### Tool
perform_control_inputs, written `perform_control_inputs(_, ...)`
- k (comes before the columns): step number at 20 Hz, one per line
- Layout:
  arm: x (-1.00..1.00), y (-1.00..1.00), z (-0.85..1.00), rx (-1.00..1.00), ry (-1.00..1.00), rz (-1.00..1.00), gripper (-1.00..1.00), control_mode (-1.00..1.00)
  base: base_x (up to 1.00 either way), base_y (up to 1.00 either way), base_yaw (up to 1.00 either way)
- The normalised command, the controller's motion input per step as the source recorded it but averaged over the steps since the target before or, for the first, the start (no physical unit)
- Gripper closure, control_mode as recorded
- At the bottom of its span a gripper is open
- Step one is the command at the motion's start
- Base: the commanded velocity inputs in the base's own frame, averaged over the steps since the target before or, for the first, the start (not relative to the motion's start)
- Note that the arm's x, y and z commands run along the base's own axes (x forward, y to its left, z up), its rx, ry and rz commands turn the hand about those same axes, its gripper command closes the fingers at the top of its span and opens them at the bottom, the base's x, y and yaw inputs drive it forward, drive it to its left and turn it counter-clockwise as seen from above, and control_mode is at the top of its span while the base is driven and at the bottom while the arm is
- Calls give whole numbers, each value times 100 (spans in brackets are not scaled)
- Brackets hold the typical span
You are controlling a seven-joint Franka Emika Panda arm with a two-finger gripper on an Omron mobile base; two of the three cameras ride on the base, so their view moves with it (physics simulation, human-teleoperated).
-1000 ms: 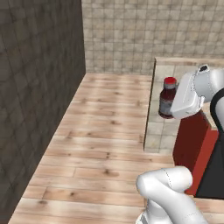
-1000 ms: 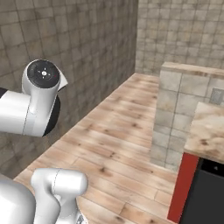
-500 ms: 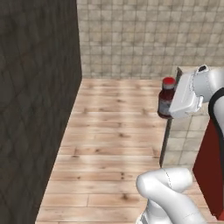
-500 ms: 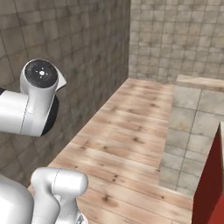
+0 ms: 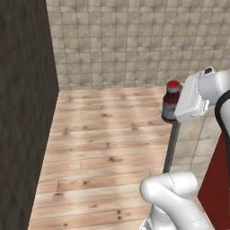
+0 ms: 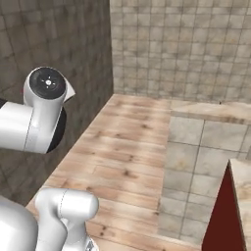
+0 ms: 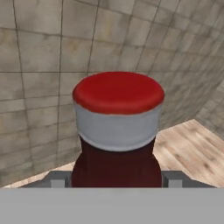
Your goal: Move the hot dog bun to the plate on the dining table and place the condiment next to that plate. Then navigate to the fridge and take the sausage and place it on the plate as well.
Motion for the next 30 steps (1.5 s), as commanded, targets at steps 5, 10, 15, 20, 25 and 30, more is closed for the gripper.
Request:
perform_control_inputs(5,0,0,0,0,0,0,100,100,100,76,-36)
perform_control_inputs(10,0,0,0,0,0,0,100,100,100,56,-39)
perform_control_inputs(15,0,0,0,0,0,0,100,100,100,44,-48)
perform_control_inputs(20,0,0,0,0,0,0,100,100,100,51,-53)
perform_control_inputs(25,0,0,0,0,0,0,100,100,97,82,-54)
perform_control_inputs(30,0,0,0,0,0,0,100,100,95,87,-52)
